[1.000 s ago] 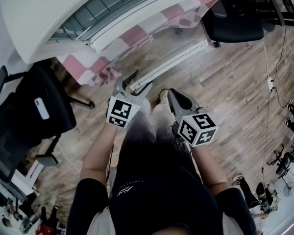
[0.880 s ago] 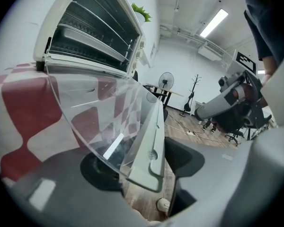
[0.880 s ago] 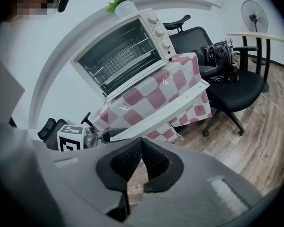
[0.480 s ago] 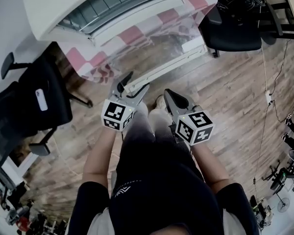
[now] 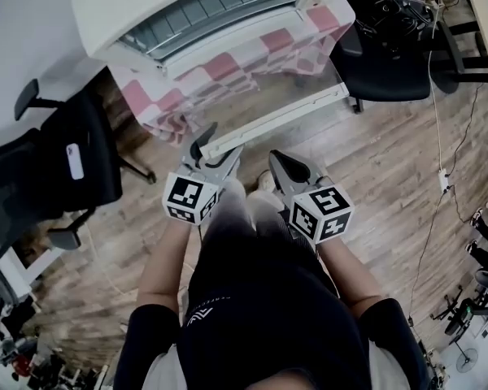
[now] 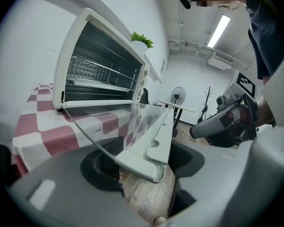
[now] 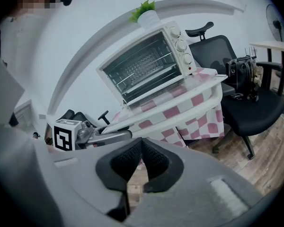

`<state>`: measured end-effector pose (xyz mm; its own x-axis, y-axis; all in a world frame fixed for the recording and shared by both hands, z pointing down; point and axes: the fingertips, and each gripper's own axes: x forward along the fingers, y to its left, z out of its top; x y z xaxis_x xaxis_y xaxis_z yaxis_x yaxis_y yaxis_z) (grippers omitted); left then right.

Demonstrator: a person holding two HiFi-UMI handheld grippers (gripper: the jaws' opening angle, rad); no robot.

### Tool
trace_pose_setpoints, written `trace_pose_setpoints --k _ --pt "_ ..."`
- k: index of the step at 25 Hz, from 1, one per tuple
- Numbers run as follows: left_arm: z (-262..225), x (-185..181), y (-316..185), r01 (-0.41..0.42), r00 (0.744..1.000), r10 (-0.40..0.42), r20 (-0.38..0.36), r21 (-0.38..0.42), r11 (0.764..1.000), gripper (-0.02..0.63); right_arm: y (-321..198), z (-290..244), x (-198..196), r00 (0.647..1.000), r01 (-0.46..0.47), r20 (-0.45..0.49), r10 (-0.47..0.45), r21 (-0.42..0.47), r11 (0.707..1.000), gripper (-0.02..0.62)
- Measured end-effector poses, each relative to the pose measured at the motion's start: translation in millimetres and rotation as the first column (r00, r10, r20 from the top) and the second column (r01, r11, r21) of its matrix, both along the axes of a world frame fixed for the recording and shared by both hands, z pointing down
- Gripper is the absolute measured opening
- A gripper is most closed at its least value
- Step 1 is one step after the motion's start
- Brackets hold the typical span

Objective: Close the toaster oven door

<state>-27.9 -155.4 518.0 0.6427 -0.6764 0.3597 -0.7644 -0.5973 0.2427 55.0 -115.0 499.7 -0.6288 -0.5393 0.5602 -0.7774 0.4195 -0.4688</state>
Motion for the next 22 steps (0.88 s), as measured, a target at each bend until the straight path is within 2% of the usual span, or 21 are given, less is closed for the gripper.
trace_pose_setpoints --k 10,16,21,22 --pt "-45 -7 -2 0.050 0.997 -0.047 -0.063 0.035 0.998 0.290 -16 -37 -16 0.999 0.030 0.029 -0.033 0.103 0.994 0.003" --pt "-74 -13 -8 0.075 0.989 -0.070 -0.130 0.036 0.997 0.277 -30 -62 -28 0.998 0.055 0.020 -0.060 0.188 0.981 0.003" --pt "-102 -18 -14 0.120 0.976 -0.106 -0.190 0.061 0.991 0.202 -41 -82 -37 0.996 0.074 0.023 -0.082 0.245 0.967 0.003" --pt "-108 -20 -17 0.130 0.973 -0.115 -0.202 0.063 0.990 0.206 -43 -87 -38 0.996 0.077 0.023 -0.086 0.257 0.963 0.003"
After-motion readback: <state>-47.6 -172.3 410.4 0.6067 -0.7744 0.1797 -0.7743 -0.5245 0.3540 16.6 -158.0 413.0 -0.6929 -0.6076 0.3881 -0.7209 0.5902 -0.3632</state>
